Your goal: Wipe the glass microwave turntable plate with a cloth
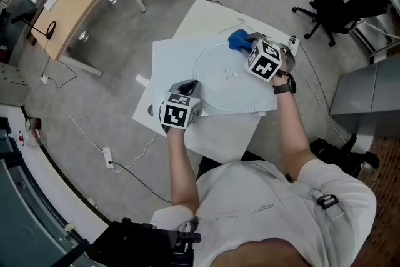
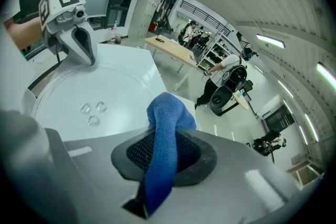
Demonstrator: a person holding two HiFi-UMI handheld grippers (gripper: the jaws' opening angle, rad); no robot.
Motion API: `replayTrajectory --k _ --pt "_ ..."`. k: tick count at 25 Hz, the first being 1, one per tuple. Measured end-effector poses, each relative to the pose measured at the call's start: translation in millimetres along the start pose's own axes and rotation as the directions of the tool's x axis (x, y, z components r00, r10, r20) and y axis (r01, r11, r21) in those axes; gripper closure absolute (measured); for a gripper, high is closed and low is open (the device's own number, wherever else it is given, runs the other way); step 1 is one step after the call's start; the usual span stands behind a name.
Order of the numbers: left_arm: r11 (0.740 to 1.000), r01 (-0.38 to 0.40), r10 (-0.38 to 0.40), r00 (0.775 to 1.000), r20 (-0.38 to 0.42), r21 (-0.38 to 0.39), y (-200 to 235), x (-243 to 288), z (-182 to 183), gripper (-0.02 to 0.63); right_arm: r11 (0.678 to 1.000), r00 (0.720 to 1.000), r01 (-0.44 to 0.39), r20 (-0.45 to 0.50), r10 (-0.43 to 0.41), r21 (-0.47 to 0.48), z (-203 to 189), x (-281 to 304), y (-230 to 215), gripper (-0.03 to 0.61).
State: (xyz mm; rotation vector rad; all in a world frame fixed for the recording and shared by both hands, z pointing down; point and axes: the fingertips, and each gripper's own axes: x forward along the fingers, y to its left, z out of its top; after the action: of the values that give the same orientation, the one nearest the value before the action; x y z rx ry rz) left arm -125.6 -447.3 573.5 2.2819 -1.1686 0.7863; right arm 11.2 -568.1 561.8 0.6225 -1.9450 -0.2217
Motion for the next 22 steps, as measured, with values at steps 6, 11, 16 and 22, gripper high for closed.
replayTrajectory --k 6,11,16,22 --pt "0.998 -0.059 0.059 0.998 0.01 0.015 9 3 -6 0.611 0.999 0.998 -0.044 -0.051 0.045 0.026 -60 -49 19 0.514" --pt "0.999 -0.034 0.034 0.999 -0.002 -0.002 1 -1 0 0.611 0.986 0.983 -0.166 -0.08 0.165 -0.013 -79 -83 64 0.515" --pt "0.999 -0.041 0.041 0.999 0.003 -0.013 0 0 -2 0.611 0.925 0.93 -0.367 -0.054 0.363 -0.102 -67 -106 128 0.514" --pt "0.999 -0.033 0.033 0.999 -0.004 -0.017 -2 4 0 0.611 0.82 0.846 -0.51 0.021 0.532 -0.259 -12 -101 187 0.514"
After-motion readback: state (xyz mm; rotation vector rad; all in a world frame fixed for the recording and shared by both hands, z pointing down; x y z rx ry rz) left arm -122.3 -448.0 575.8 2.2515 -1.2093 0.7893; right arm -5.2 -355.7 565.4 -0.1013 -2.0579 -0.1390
